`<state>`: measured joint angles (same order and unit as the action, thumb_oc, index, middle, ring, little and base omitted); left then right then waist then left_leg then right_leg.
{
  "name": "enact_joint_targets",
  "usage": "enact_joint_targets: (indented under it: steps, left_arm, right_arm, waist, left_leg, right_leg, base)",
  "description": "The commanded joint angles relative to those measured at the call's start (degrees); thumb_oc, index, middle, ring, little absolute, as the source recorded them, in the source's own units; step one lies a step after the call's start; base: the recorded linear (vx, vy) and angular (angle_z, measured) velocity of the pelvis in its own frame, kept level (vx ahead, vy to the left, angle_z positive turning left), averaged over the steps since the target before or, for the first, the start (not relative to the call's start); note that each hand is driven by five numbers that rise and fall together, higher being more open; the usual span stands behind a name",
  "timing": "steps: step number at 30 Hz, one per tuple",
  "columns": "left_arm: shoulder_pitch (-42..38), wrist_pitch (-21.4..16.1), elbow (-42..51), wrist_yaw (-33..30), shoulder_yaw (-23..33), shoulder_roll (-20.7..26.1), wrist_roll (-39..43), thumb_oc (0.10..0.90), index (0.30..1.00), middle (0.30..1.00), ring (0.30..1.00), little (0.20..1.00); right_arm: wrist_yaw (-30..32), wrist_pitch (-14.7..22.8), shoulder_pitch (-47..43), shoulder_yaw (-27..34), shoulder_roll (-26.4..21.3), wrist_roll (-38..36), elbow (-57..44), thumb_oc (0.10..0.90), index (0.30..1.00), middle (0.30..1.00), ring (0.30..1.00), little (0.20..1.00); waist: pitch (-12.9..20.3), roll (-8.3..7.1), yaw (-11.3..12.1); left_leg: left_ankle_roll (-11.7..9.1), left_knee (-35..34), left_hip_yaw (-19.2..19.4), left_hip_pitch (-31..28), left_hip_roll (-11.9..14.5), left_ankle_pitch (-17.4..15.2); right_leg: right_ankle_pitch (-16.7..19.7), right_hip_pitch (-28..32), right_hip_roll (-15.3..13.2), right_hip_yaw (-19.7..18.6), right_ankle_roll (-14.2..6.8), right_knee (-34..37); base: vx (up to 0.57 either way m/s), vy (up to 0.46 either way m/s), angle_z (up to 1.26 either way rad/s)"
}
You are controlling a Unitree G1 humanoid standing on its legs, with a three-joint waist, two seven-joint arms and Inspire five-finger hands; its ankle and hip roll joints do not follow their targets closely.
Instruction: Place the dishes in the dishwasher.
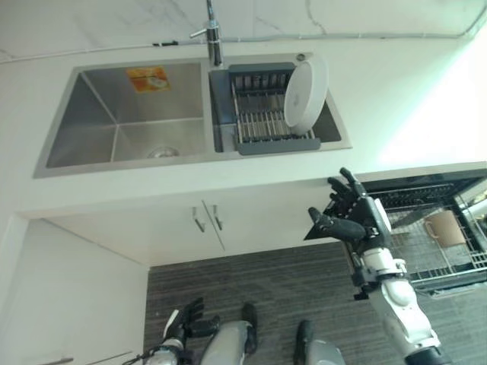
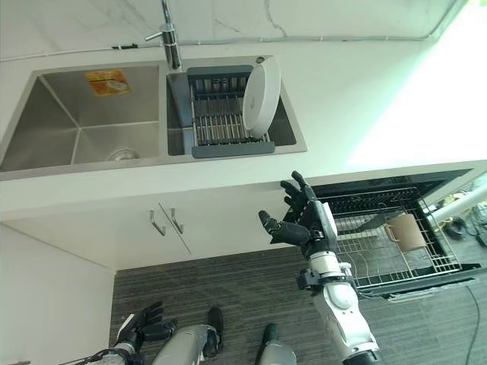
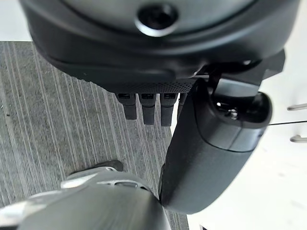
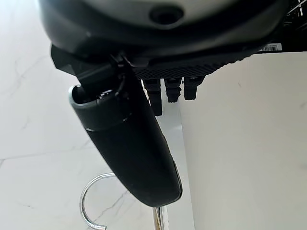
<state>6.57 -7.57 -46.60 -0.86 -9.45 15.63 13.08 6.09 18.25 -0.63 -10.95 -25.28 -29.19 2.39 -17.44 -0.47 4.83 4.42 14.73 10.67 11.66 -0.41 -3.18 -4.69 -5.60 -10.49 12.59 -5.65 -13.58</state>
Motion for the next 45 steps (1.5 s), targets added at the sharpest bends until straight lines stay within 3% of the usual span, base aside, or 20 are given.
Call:
enact_joint_targets:
  steps: [1,10,15,17,18,19,21,22,24,31,38,45]
  left_arm:
    - [-0.02,-2.35,1.92,-0.63,-2.34,-0.02,-2.64,0.800,0.900,0.900,0.900,0.900]
    - [-1.80,-2.86,-5.37,-1.38,-1.91,-1.28,-3.98,0.800,0.900,0.900,0.900,0.900]
    - [-3.29,-3.36,-7.97,-1.29,-2.48,-1.85,-2.80,0.800,0.900,0.900,0.900,0.900]
    - [-3.46,-3.27,-8.51,-1.62,-2.45,-2.14,-2.17,0.800,0.900,0.900,0.900,0.900]
    - [-3.52,-2.85,-9.40,-1.73,-2.08,-2.31,-1.40,0.800,0.900,0.900,0.900,0.900]
    - [-3.56,-2.02,-9.85,-1.71,-1.80,-2.41,-0.96,0.800,0.900,0.900,0.900,0.900]
    - [-3.46,-1.17,-11.30,-1.06,-0.78,-2.71,-1.32,0.800,0.900,0.900,0.900,0.900]
    - [-2.70,-1.07,-12.83,-1.07,-0.23,-3.32,-2.62,0.800,0.900,0.900,0.900,0.900]
    - [-2.49,-0.03,-16.07,-1.42,1.28,-3.66,2.23,0.800,0.900,0.900,0.900,0.900]
    - [-2.30,-0.95,-20.47,-1.33,1.87,-4.02,0.05,0.800,0.900,0.900,0.900,0.900]
    - [-0.82,-0.61,-21.46,-2.98,0.42,-4.79,-4.46,0.800,0.900,0.900,0.900,0.900]
    - [-0.02,0.99,-21.48,-3.29,-0.27,-3.50,-7.06,0.800,0.900,0.900,0.900,0.900]
  right_arm:
    - [3.30,10.57,-5.92,4.62,-1.59,3.40,-7.36,0.800,0.900,0.900,0.900,0.900]
    - [7.58,16.35,-6.52,3.76,-1.87,7.55,-8.65,0.800,0.900,0.900,0.900,0.900]
    - [5.87,15.99,-8.28,3.40,-3.31,8.24,-9.69,0.800,0.900,0.900,0.900,0.900]
    - [5.42,15.95,-8.57,3.26,-3.57,8.59,-9.91,0.800,0.900,0.900,0.900,0.900]
    - [5.47,16.60,-9.04,2.97,-3.53,9.11,-9.76,0.800,0.900,0.900,0.900,0.900]
    - [5.65,16.86,-9.30,2.98,-3.12,9.59,-9.80,0.800,0.900,0.900,0.900,0.900]
    - [6.48,16.88,-10.22,2.34,-2.17,10.94,-9.91,0.800,0.900,0.900,0.900,0.900]
    - [7.94,17.64,-10.67,1.12,-1.27,12.92,-10.11,0.800,0.900,0.900,0.900,0.900]
    - [9.36,19.36,-10.56,0.65,-1.27,15.49,-11.01,0.800,0.900,0.900,0.900,0.900]
    - [10.38,18.31,-12.37,-0.08,-1.93,14.54,-13.63,0.800,0.900,0.900,0.900,0.900]
    - [11.38,15.82,-13.76,0.96,-1.71,13.52,-13.80,0.800,0.900,0.900,0.900,0.900]
    - [10.54,12.10,-16.97,3.32,-1.18,5.70,-11.55,0.800,0.900,0.900,0.900,0.900]
  waist:
    - [3.71,-0.02,0.05]
    - [4.53,0.54,-0.94]
    - [4.03,0.36,-1.41]
    - [3.54,-0.07,-1.14]
    - [2.46,-0.82,-0.44]
    - [1.92,-0.74,-0.29]
    - [1.55,1.15,0.20]
    - [1.04,2.30,1.03]
    - [2.22,2.30,0.84]
    - [3.84,2.32,1.43]
    - [4.84,2.22,2.51]
    - [5.73,1.78,3.71]
  left_leg:
    - [-6.35,2.45,-5.39,-2.18,6.21,-7.47]
    - [-7.87,2.45,-6.76,-2.40,7.46,-6.61]
    - [-8.03,2.45,-6.68,-4.71,6.38,-5.65]
    - [-7.91,2.45,-6.99,-5.68,5.15,-3.67]
    - [-7.77,2.45,-7.82,-6.36,3.43,-0.30]
    - [-7.74,2.45,-7.78,-5.83,3.40,0.53]
    - [-8.31,2.45,-9.22,-2.22,4.02,0.01]
    - [-9.46,2.45,-11.13,1.30,4.81,2.11]
    - [-8.84,2.45,-11.65,2.20,4.79,-1.13]
    - [-8.38,2.45,-12.19,0.89,4.04,-4.01]
    - [-8.18,2.45,-12.91,-0.14,3.33,-4.89]
    - [-8.04,2.45,-13.40,-0.25,3.30,-5.23]
  right_leg:
    - [-5.12,-1.17,-1.10,0.32,-2.06,-3.61]
    - [-6.66,-0.07,1.13,-0.07,-0.46,-3.61]
    - [-6.90,0.10,2.02,-1.66,1.09,-3.61]
    - [-6.78,0.18,1.95,-2.75,1.53,-3.61]
    - [-6.71,0.84,1.90,-4.27,2.10,-3.61]
    - [-6.63,1.32,2.20,-4.69,2.17,-3.61]
    - [-6.89,2.11,3.88,-4.97,1.44,-3.61]
    - [-7.94,3.63,5.00,-5.56,1.38,-3.61]
    - [-8.68,3.78,4.88,-5.63,0.73,-3.61]
    - [-8.95,2.26,3.30,-3.44,0.38,-3.61]
    - [-8.58,2.04,2.68,-2.91,0.13,-3.61]
    - [-8.37,2.13,2.13,-2.00,-0.34,-3.61]
  base:
    - [0.06,-0.125,0.12]
    - [0.03,-0.127,0.06]
    - [0.02,-0.135,-0.03]
    - [0.07,-0.111,-0.09]
    - [0.14,-0.133,-0.13]
    - [0.14,-0.076,-0.12]
    - [0.19,0.133,-0.16]
    - [0.29,0.251,-0.40]
    - [0.24,0.206,-0.75]
    - [0.07,0.029,-0.38]
    - [0.08,-0.002,0.09]
    - [0.08,0.006,0.05]
